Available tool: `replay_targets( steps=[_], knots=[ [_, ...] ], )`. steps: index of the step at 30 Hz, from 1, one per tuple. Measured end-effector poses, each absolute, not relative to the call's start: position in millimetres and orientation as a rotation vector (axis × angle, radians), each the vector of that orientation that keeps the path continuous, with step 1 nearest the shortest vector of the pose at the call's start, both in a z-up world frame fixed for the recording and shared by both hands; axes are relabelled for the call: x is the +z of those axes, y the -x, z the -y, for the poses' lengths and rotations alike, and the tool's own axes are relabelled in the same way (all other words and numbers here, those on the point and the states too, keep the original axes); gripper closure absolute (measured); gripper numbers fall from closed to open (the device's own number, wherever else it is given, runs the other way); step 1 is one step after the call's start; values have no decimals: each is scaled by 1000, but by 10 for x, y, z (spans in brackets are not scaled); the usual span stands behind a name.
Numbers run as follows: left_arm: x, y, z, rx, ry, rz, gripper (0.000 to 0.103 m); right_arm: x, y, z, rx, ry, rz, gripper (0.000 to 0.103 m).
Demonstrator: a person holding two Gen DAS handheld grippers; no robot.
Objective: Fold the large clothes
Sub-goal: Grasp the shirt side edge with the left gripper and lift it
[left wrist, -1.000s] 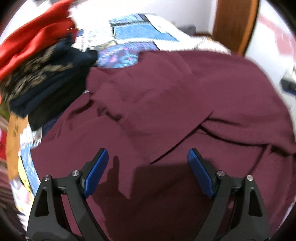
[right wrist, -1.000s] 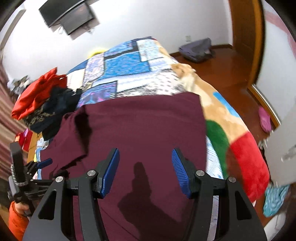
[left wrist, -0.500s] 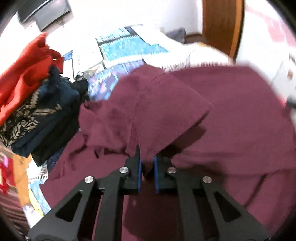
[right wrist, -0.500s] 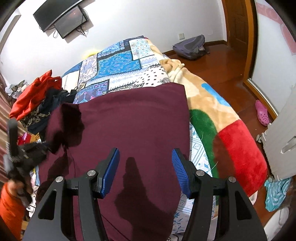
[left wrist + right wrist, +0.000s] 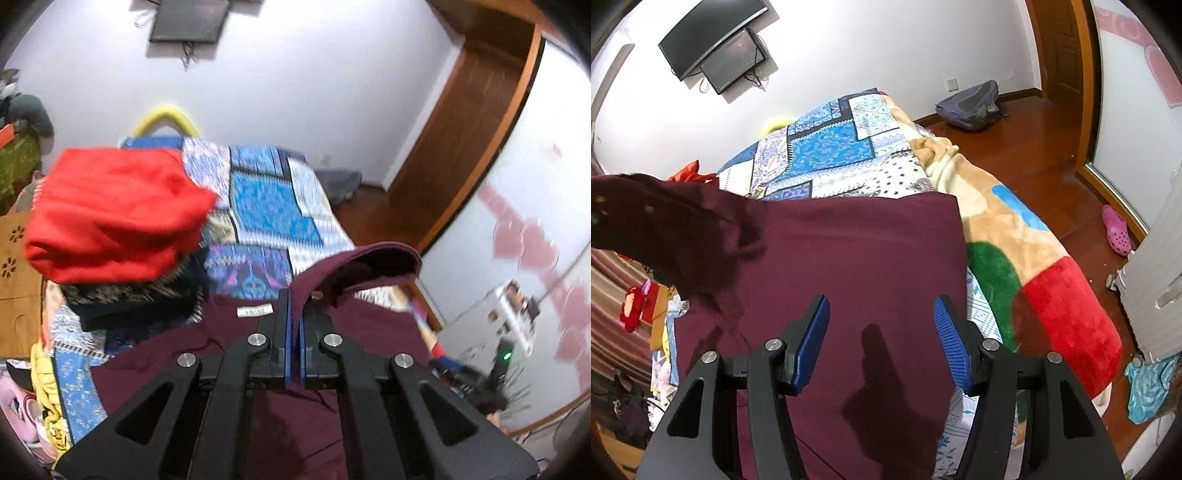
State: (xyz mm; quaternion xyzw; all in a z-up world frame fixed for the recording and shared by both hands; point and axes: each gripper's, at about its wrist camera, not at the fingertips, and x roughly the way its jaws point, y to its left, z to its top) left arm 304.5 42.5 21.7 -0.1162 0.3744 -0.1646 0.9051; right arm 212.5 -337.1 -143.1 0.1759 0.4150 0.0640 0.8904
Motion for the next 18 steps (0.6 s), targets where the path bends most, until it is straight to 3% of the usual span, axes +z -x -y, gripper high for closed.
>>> replay_targets(
  steps=[8, 18],
  knots=[
    [408, -2785, -1158, -261, 430, -724, 102, -1340, -2203, 3215, 171, -336, -842, 48],
    [-297, -2613, -1920, -91, 573, -808, 102, -1493, -2306, 2986, 189, -296, -916, 48]
  ],
)
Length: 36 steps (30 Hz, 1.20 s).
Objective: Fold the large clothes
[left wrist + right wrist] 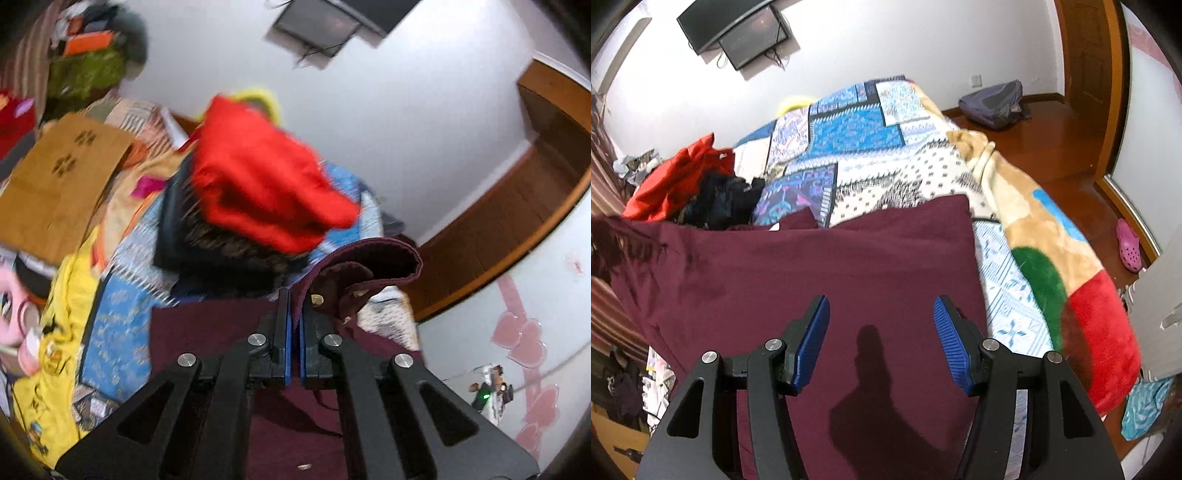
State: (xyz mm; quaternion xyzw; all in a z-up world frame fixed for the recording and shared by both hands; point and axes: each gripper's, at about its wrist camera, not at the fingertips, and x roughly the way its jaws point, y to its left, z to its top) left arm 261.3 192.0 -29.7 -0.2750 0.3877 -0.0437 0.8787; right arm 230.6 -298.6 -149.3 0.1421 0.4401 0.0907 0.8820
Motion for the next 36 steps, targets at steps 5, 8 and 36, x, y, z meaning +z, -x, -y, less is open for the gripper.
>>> replay_targets(
  steps=[5, 8, 36],
  knots=[
    [-924, -2516, -2161, 15, 593, -905, 102, -1535, -2301, 2918, 181, -260, -950, 48],
    [-1390, -2500, -2260, 84, 575, -984, 102, -1515, -2288, 2895, 181, -249, -955, 48],
    [-2103, -2150, -1754, 62, 427, -1102, 47, -1306, -1383, 2653, 103, 125, -891, 33]
  ],
)
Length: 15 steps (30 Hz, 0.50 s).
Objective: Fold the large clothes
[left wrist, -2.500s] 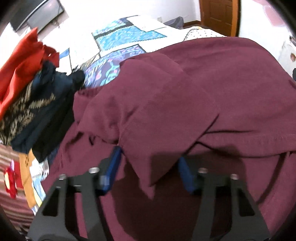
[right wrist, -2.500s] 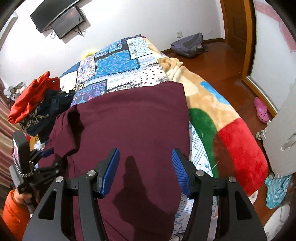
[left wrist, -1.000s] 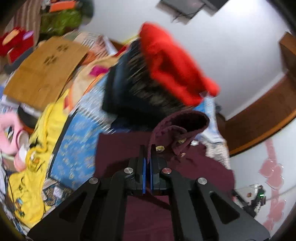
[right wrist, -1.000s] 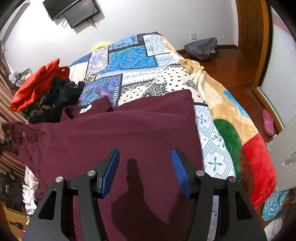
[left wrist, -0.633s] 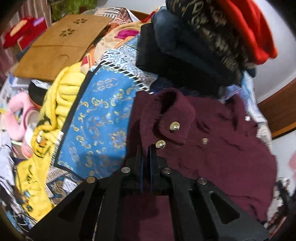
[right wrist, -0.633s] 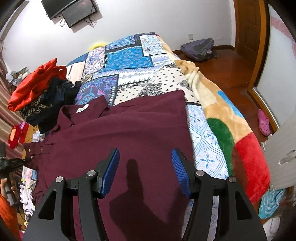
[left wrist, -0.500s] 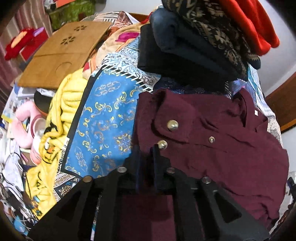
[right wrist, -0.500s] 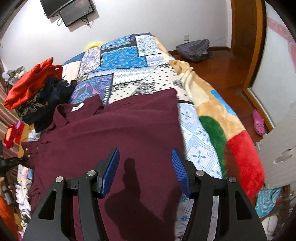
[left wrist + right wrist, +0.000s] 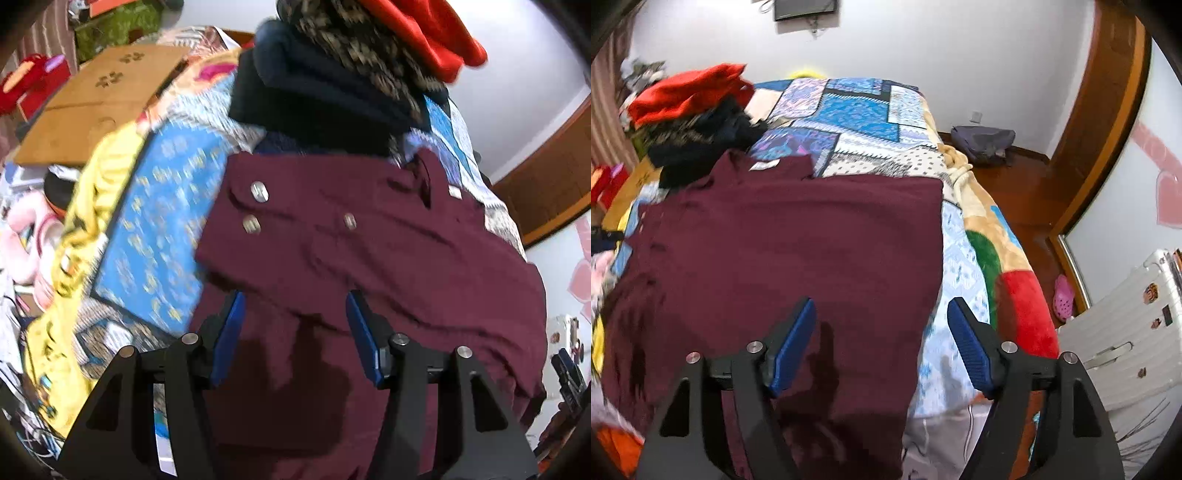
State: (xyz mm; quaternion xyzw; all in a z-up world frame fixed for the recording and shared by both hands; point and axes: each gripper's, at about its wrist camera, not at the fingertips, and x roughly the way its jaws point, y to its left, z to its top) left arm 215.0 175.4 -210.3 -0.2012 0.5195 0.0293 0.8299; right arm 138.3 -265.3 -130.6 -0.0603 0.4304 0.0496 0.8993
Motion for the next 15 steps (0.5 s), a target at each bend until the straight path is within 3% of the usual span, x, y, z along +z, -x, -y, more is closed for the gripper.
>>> replay_targets(
  steps=[15],
  knots=[
    [-2294, -1840, -1320, -34, 445, -1150, 47, -1501, -1234, 2132, 271, 90, -987, 32]
  ],
)
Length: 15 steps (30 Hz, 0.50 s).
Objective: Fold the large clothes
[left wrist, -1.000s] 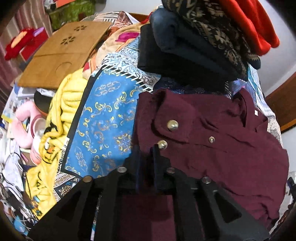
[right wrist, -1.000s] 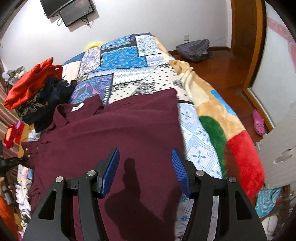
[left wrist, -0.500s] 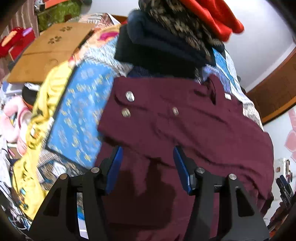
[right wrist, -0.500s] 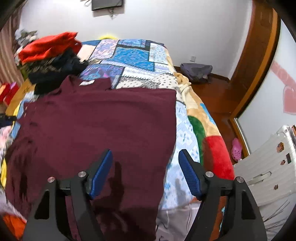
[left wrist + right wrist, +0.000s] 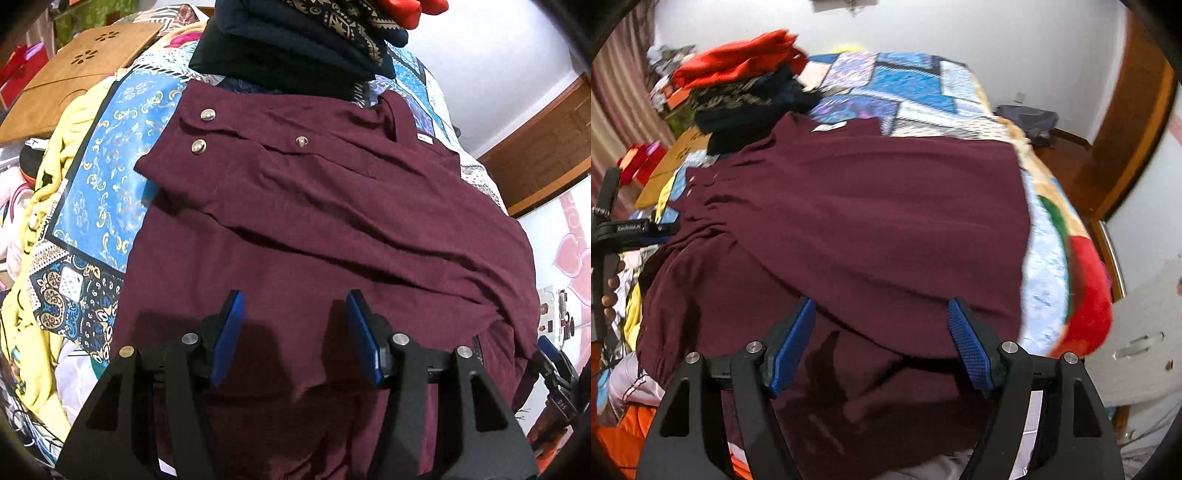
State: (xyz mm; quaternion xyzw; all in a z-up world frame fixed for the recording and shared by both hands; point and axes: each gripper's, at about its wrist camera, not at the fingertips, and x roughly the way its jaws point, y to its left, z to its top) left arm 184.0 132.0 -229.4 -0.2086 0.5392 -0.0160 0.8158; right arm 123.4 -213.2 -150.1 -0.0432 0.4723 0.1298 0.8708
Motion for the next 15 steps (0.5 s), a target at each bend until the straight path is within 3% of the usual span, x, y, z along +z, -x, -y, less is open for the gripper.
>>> replay_targets(
  steps=[7, 15],
  knots=[
    [-2343, -1812, -1460, -31, 524, -1152, 47, -1732, -1353, 1903, 264, 186, -1035, 32],
    [-2439, -1891, -1538, -93, 670, -1158, 47, -1536, -1432, 2359, 104, 127, -953, 33]
  ],
)
